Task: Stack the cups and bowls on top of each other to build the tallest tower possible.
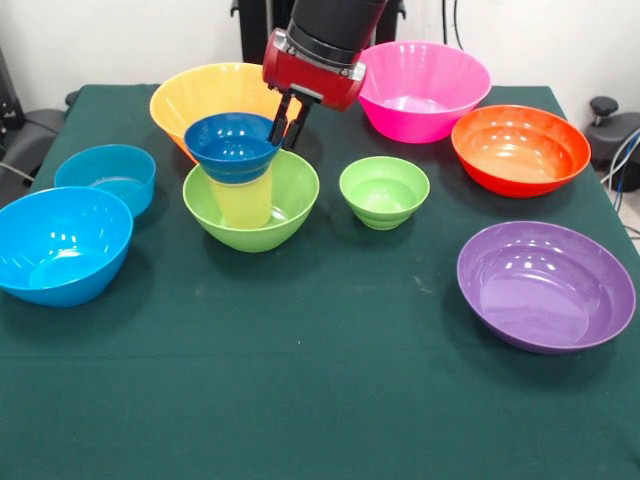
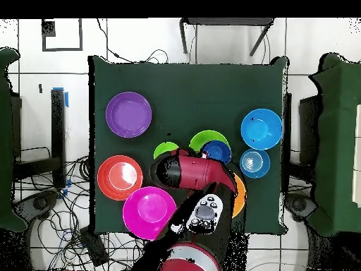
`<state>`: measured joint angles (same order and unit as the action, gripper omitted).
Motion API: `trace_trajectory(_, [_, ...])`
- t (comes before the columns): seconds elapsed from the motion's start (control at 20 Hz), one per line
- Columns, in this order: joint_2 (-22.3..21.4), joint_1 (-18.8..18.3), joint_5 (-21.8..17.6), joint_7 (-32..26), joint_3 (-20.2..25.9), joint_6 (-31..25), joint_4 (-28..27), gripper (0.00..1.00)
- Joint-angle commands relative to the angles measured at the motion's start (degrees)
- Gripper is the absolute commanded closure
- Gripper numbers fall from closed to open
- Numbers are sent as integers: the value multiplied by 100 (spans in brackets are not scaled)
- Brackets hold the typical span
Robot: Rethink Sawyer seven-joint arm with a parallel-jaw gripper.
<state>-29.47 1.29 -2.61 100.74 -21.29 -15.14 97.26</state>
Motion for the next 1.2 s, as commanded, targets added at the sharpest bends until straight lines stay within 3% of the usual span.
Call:
trace_trajectory(0.05, [-77,-176,-58,652,781,143,241,100])
trace_trajectory(0.45, [29,-405,60,913,968,562,342,100])
trace_trajectory(1.2, [13,-477,84,925,1142,670,440,100])
